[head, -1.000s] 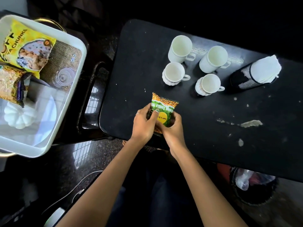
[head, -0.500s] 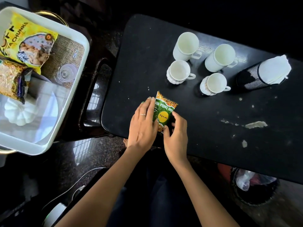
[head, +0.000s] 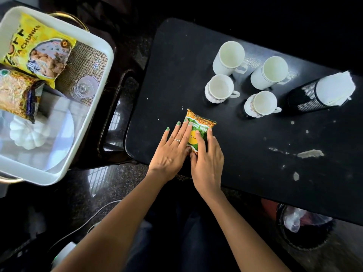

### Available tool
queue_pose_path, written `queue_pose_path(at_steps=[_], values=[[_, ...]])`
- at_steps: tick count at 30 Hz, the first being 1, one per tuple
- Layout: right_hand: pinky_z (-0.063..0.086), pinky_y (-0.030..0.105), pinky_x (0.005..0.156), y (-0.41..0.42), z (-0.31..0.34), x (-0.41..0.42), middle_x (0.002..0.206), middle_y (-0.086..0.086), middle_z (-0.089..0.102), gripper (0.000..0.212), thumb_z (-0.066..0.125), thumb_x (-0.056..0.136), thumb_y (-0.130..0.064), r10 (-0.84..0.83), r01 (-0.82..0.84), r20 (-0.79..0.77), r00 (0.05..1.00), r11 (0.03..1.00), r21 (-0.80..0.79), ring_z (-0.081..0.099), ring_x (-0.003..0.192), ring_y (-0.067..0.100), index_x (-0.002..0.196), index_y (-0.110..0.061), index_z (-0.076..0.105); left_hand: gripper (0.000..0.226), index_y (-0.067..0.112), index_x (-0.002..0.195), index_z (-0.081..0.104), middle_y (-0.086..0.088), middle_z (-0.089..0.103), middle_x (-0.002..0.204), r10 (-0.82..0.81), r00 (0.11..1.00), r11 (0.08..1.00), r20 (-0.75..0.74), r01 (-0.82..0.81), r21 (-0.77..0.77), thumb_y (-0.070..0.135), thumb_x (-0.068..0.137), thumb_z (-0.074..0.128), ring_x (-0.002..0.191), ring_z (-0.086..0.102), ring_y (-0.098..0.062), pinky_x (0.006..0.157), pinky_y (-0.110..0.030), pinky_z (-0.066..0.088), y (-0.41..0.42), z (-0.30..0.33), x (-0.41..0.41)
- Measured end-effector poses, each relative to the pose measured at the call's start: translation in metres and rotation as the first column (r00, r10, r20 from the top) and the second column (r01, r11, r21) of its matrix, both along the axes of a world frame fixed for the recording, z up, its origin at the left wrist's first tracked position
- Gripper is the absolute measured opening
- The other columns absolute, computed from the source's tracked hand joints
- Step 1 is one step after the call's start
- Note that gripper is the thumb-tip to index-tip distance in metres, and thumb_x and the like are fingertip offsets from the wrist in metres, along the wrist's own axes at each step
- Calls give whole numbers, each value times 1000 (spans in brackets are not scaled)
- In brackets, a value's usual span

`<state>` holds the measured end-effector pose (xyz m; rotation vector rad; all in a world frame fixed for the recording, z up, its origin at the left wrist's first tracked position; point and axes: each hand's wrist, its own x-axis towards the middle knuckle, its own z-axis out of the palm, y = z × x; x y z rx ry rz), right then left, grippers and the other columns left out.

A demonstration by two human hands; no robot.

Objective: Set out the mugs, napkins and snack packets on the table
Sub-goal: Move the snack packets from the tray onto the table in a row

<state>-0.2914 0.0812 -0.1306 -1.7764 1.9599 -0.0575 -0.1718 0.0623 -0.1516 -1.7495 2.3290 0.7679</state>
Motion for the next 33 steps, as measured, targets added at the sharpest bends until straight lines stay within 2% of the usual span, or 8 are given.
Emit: queue_pose_path(at_steps=[5, 10, 18, 20, 22, 24, 27, 33], values=[[34, 49, 108, -1, 5, 1, 155, 9, 25, 65, 64, 84, -18, -32, 32, 22, 999, 999, -2, 30, 140, 30, 142, -22, 34, 61, 18, 143, -26, 1, -29, 151, 30, 998, 1000, -47, -30, 6, 31, 102, 17, 141, -24, -15, 120, -38, -8, 0, 6, -1], [34, 47, 107, -4, 20, 8, 152, 9, 31, 68, 65, 77, -10, -31, 34, 49, 998, 996, -80, 33, 138, 28, 139, -20, 38, 65, 15, 148, -13, 0, -16, 156, 121, 970, 992, -210, -128, -22, 25, 101, 31, 143, -17, -12, 119, -31, -11, 0, 23, 3], [33, 38, 105, -28, 47, 65, 142, 6, 45, 51, 59, 81, 2, 26, 28, 241, 970, 976, -217, 41, 133, 22, 130, -13, 52, 57, 13, 145, 37, -2, 44, 148, 433, 777, 845, -458, -527, -96, 11, 89, 42, 138, 36, -14, 115, -29, 22, -6, 58, 39], [33, 36, 105, -39, 55, 87, 139, 5, 49, 45, 57, 84, 0, 73, 0, 291, 954, 970, -244, 44, 129, 20, 127, -12, 54, 57, 23, 142, 41, 1, 53, 140, 504, 699, 760, -508, -638, -124, 10, 89, 53, 126, 43, -8, 101, -28, 39, -9, 64, 57], [37, 34, 102, -51, 64, 111, 134, 5, 52, 40, 55, 86, -1, 134, -40, 335, 932, 961, -272, 48, 124, 20, 125, -10, 56, 59, 34, 140, 39, 8, 51, 138, 580, 613, 671, -536, -733, -111, 9, 89, 55, 123, 45, -5, 88, -20, 39, -13, 72, 78], [40, 35, 99, -64, 72, 134, 129, 5, 56, 37, 54, 87, -3, 198, -86, 374, 906, 951, -296, 51, 120, 21, 123, -10, 56, 56, 31, 137, 42, 6, 52, 134, 616, 549, 590, -565, -797, -129, 6, 88, 50, 122, 47, -8, 88, -17, 37, -20, 78, 99], [45, 40, 94, -81, 81, 175, 121, 6, 59, 32, 52, 90, -7, 284, -165, 444, 850, 943, -288, 55, 112, 23, 121, -9, 56, 48, 17, 131, 50, -5, 55, 126, 661, 428, 413, -617, -893, -177, 3, 85, 49, 117, 49, -20, 95, -28, 40, -29, 85, 132], [47, 30, 88, -105, 89, 254, 118, 5, 56, 29, 51, 94, -17, 235, -255, 632, 738, 965, -61, 56, 107, 16, 123, -11, 54, 40, 17, 123, 48, 1, 45, 122, 709, -154, -140, -689, -987, 77, 6, 85, 50, 115, 49, -22, 98, -46, 42, -40, 88, 187]])
